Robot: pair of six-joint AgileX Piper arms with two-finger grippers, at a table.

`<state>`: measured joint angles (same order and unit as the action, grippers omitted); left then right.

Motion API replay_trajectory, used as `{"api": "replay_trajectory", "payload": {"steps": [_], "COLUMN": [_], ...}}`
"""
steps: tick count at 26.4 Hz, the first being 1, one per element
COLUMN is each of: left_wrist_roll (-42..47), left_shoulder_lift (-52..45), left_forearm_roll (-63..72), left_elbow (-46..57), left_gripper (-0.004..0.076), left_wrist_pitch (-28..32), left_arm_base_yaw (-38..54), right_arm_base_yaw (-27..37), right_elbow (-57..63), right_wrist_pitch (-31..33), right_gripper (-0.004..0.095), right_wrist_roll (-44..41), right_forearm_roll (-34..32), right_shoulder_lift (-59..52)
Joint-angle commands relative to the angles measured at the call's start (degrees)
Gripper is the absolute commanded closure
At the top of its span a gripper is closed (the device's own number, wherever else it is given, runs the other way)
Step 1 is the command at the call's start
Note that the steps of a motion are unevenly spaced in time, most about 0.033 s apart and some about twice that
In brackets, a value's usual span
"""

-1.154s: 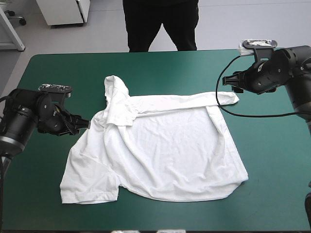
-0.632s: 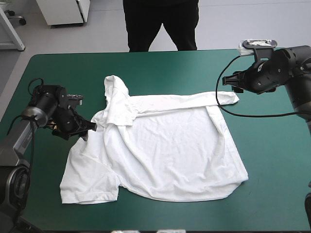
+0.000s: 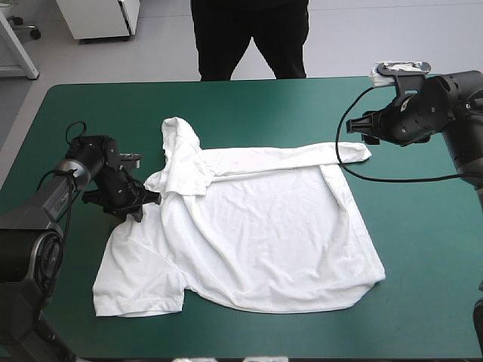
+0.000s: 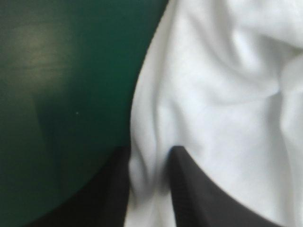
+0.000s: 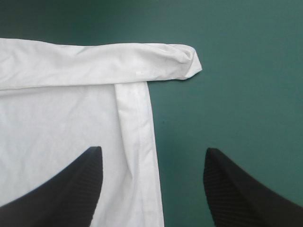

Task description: Fold the cloth

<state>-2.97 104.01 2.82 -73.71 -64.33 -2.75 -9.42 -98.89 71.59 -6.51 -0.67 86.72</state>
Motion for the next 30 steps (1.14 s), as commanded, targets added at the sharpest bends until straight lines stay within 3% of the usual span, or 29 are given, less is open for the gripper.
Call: {"api": "replay_trajectory", "payload": {"steps": [1, 5, 9, 18, 30], "left_wrist_roll": [0.2, 3.0, 8.3, 8.1, 8.1], "left_shoulder_lift": [-0.9, -1.2, -3.3, -0.9, 13.0], "left_forearm_roll": [-1.8, -6.4, -20.2, -21.4, -21.9], "left_elbow": [-0.4, -0.4, -2.0, -15.2, -37.8], "left_gripper": [0.0729, 0.0730, 0.0733, 0.0733, 0.0733], "left_wrist_pitch": [-0.3, -0.9, 0.0, 5.8, 9.8], "left_arm_base_yaw": [0.0, 0.0, 1.4, 9.2, 13.1], "right_arm_base_yaw": [0.4, 0.4, 0.4, 0.4, 0.4], "right_elbow": [-1.6, -1.6, -1.6, -1.6, -1.6], "right_wrist_pitch": [-0.1, -0.1, -0.1, -0.1, -0.2], "right_gripper": [0.0331, 0.0331, 0.0331, 0.0331, 0.0331], "right_wrist_roll": [0.6, 0.6, 0.5, 0.5, 0.5], "right_forearm_roll": [-1.9, -1.8, -1.3, 1.6, 7.1], "right_shoulder_lift": [-2.2, -2.2, -2.2, -2.2, -2.2]}}
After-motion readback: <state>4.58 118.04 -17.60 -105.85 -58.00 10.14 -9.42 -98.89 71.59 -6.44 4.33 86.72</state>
